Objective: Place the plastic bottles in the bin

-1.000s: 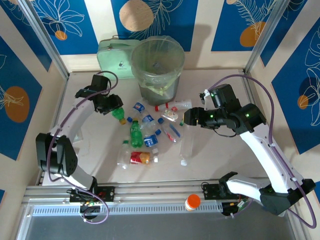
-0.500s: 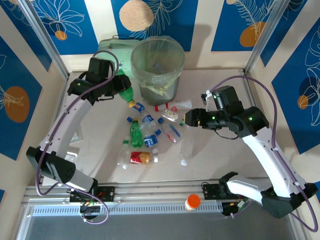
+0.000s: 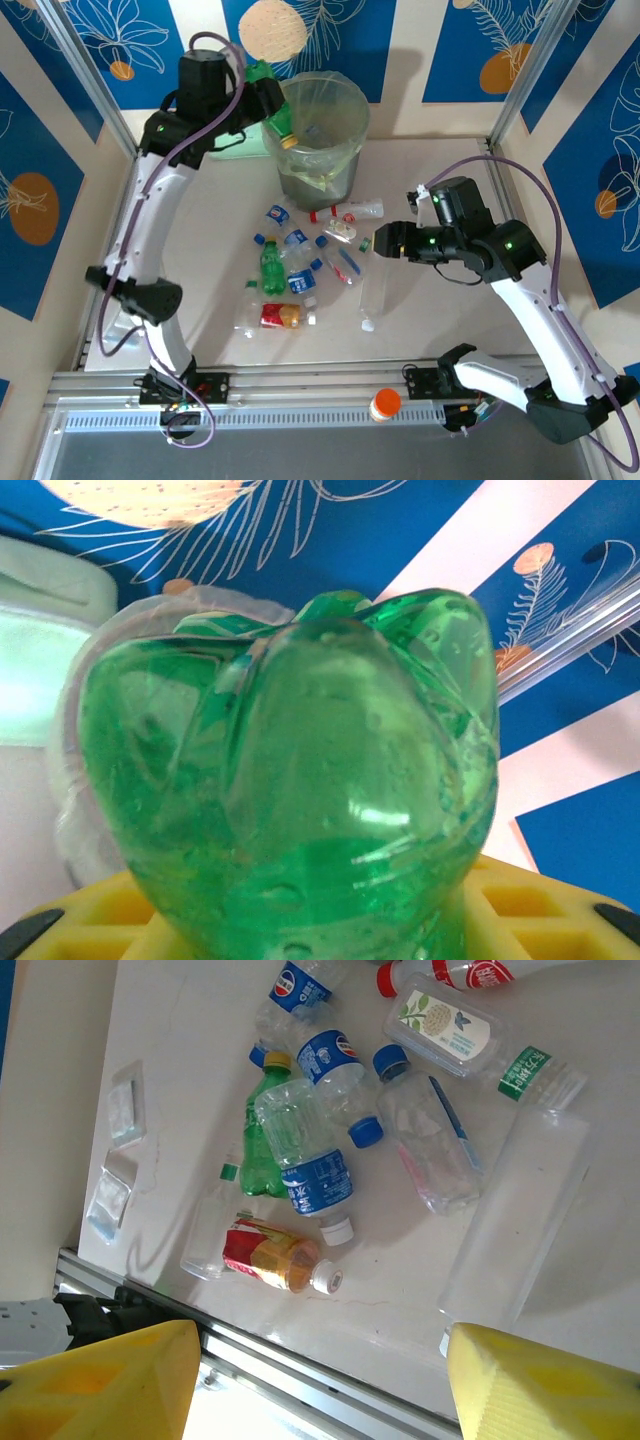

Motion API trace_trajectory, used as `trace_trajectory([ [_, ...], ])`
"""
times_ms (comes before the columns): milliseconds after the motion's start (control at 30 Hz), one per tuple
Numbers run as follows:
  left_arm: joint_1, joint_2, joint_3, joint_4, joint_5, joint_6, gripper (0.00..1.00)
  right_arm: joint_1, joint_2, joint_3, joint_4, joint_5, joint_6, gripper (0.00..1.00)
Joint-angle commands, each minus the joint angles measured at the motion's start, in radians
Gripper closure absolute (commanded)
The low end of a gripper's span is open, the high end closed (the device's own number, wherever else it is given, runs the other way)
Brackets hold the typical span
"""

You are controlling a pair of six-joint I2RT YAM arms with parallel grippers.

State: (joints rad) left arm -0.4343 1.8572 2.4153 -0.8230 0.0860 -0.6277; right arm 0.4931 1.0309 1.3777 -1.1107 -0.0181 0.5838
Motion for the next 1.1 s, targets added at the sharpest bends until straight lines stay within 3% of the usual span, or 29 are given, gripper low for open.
trace_trajectory([
  [0,-0.019,0.098,0.102,0.042,0.041,-0.005,0.55,-0.004,-0.029,-0.011,-0.032,0.013,-0.01,0.34],
  [433,-0.029,0.386,0.276,0.191,-0.005,-0.041,0.53,-0.008,-0.072,-0.069,-0.037,0.0,0.001,0.34],
  [833,-0.027,0.528,0.281,0.31,0.042,-0.088,0.46,-0.01,-0.083,-0.1,-0.044,0.002,-0.015,0.34],
  [1067,-0.045,0.592,0.281,0.296,0.057,-0.102,0.43,-0.011,-0.092,-0.114,-0.049,0.015,-0.015,0.34],
])
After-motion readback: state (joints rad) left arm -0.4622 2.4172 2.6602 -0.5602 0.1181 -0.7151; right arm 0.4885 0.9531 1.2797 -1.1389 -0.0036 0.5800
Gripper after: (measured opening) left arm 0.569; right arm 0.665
